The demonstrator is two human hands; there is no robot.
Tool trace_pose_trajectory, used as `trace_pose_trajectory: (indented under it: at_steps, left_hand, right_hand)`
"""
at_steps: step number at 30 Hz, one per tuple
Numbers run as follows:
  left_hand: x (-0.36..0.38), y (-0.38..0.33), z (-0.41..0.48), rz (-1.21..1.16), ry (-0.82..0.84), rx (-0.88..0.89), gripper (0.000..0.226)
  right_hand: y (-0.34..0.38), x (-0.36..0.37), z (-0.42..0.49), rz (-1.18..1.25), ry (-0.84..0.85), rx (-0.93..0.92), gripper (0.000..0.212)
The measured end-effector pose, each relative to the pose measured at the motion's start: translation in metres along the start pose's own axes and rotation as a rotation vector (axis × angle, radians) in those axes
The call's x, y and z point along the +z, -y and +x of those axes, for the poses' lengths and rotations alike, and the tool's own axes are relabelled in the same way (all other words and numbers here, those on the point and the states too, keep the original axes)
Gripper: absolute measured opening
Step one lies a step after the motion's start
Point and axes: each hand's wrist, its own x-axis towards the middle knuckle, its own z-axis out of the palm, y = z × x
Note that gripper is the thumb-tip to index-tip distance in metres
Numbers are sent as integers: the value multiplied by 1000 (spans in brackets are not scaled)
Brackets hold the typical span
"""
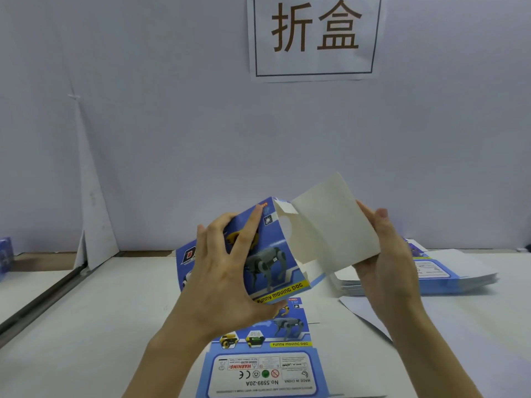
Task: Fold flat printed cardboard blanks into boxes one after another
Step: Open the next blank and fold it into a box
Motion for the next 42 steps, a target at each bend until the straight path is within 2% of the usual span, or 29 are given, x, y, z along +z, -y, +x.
trace_pose_trajectory:
  at_steps: [3, 5, 9, 16, 22, 24, 27, 30, 33, 38, 40, 42]
  left_hand:
    - [1, -1, 1, 13, -36, 20, 120]
    - [1, -1, 1, 41, -57, 52, 118]
    - [-3, 3, 0, 26, -52, 22, 120]
    - [-9, 11, 0, 66, 14, 103, 121]
    - [-7, 7, 1, 102, -20, 124, 119]
    - [-7, 6, 2, 126, -44, 117, 120]
    - [-6, 7, 2, 165, -47, 91, 115]
    - [-2, 6, 2, 206, -37, 93, 115]
    - [1, 2, 2, 225, -56, 99, 118]
    - [2, -2, 2, 273, -90, 99, 118]
    - [3, -3, 2, 269, -103, 86, 118]
    - [4, -5, 2, 264, -113, 86, 116]
  right_hand:
    - [2, 1, -1, 150, 77, 194, 30]
    - [-2, -1, -2, 112, 122, 234, 29]
    - [-8, -7, 1, -164, 19, 108, 22]
    - [-1, -6, 3, -174, 52, 219, 28]
    - [-8, -3, -2, -275, -49, 24, 20]
    - [-6, 1, -4, -269, -3, 37, 20]
    - [-5, 9, -10, -318, 161, 51, 21]
    - [-11, 23, -21, -397, 314, -59, 31]
    - [-20, 35, -30, -462, 340, -138, 33]
    - [-24, 41, -35, -422, 303, -109, 38]
    - [-24, 42, -36, -406, 347, -86, 33]
    - [-23, 41, -37, -475, 398, -97, 43]
